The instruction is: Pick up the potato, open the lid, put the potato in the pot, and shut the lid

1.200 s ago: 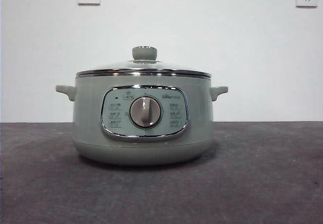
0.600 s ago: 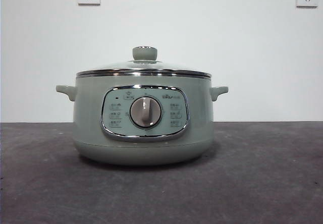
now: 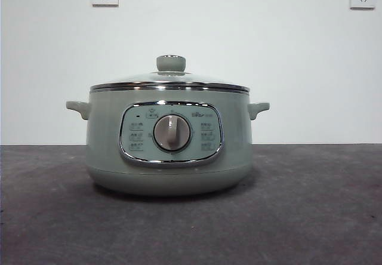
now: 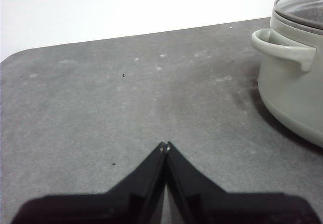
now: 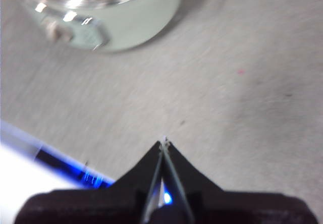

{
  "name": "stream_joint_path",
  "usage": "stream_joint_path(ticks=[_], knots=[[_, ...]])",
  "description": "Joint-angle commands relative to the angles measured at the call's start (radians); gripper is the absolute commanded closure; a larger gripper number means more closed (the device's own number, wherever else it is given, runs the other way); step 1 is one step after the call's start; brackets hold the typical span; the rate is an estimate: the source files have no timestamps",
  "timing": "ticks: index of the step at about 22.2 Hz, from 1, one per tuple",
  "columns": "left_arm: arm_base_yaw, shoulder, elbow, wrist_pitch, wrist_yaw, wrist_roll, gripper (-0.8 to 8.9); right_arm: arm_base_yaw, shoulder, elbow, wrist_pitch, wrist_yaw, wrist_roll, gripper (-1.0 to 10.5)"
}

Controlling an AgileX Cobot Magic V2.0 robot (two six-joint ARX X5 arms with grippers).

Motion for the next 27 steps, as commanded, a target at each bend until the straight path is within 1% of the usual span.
stream_joint_path(ticks=[1, 2, 3, 4, 5, 7, 8, 10, 12, 14, 21, 27], knots=[[0.002, 0.001, -0.010, 0.007, -0.002, 0.014, 8.16, -0.092, -0.061, -0.045, 0.037, 0.011, -0.053, 9.5], [0.002, 0.002, -0.010, 0.007, -0.002, 0.014, 8.16, -0.151, -0.102, -0.079, 0.085, 0.021, -0.121, 9.5], [0.002, 0.003, -0.010, 0.007, -0.002, 0.014, 8.16, -0.223, -0.158, -0.132, 0.169, 0.023, -0.151, 9.5], [0.002, 0.004, -0.010, 0.007, -0.002, 0.014, 8.16, -0.305, -0.224, -0.209, 0.300, 0.022, -0.154, 9.5], [0.002, 0.006, -0.010, 0.007, -0.002, 0.014, 8.16, -0.386, -0.297, -0.306, 0.455, 0.022, -0.142, 9.5], [0.002, 0.011, -0.010, 0.007, -0.002, 0.014, 8.16, -0.534, -0.461, -0.537, 0.771, 0.023, -0.074, 9.5], [0.002, 0.011, -0.010, 0.007, -0.002, 0.014, 8.16, -0.595, -0.539, -0.652, 0.898, 0.022, -0.056, 9.5], [0.002, 0.013, -0.010, 0.007, -0.002, 0.014, 8.16, -0.686, -0.682, -0.850, 1.067, 0.008, -0.052, 9.5], [0.002, 0.015, -0.010, 0.007, -0.002, 0.014, 8.16, -0.734, -0.794, -0.978, 1.100, -0.011, -0.053, 9.5], [0.002, 0.016, -0.010, 0.007, -0.002, 0.014, 8.16, -0.745, -0.838, -1.034, 1.100, -0.012, -0.057, 9.5], [0.002, 0.019, -0.010, 0.007, -0.002, 0.014, 8.16, -0.743, -0.875, -1.161, 1.098, -0.015, -0.064, 9.5], [0.002, 0.020, -0.010, 0.007, -0.002, 0.014, 8.16, -0.695, -0.923, -1.244, 1.107, -0.075, -0.068, 9.5]])
